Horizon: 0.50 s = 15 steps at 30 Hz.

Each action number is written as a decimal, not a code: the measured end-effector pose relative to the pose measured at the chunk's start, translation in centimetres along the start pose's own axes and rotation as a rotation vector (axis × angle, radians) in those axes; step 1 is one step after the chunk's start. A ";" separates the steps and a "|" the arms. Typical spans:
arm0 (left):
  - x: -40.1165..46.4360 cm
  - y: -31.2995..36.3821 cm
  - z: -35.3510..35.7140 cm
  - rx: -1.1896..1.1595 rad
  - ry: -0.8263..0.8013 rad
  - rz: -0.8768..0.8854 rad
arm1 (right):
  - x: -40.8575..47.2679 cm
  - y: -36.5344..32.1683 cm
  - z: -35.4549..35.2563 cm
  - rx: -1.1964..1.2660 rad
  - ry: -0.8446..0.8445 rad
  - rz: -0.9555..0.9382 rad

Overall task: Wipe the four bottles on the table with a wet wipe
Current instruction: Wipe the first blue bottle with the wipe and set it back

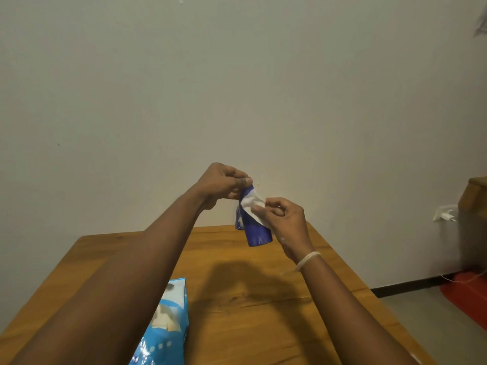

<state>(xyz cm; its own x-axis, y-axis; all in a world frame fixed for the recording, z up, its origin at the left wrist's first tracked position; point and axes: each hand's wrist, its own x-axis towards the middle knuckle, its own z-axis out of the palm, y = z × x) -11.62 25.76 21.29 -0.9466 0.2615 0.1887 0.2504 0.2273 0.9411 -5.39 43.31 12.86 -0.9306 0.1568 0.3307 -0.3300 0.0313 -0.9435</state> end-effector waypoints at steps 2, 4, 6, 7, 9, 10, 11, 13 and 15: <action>0.0 0.1 -1.0 -0.014 0.058 0.007 | -1.4 1.8 -0.4 -0.011 -0.009 0.060; -0.2 -0.3 -1.5 -0.002 0.078 0.002 | -2.5 3.2 -0.5 -0.007 -0.037 0.103; -0.4 -0.7 -1.3 0.011 0.065 -0.014 | -2.3 3.5 -0.3 -0.048 -0.064 0.117; -0.5 -0.8 -1.0 0.035 0.050 -0.022 | -1.9 3.2 0.1 -0.080 -0.086 0.104; -0.6 -0.7 -0.3 0.108 0.031 -0.033 | -1.1 2.0 1.2 -0.162 -0.078 0.057; -0.5 -0.5 0.0 0.131 0.042 -0.035 | -0.7 1.3 1.8 -0.206 -0.036 0.032; -0.4 -0.4 0.1 0.138 0.068 -0.037 | -0.3 0.8 2.2 -0.239 0.015 0.001; -0.1 -0.1 0.0 0.124 0.136 -0.048 | -0.3 0.4 2.8 -0.267 0.085 -0.102; 0.2 0.0 -0.3 0.091 0.220 -0.061 | -1.5 1.1 3.2 -0.321 0.128 -0.261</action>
<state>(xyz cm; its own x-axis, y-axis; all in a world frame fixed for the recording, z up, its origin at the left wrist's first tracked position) -11.87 25.51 21.44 -0.9796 0.0365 0.1978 0.1989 0.3224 0.9255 -4.87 39.99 11.40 -0.7887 0.2230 0.5729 -0.4671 0.3885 -0.7943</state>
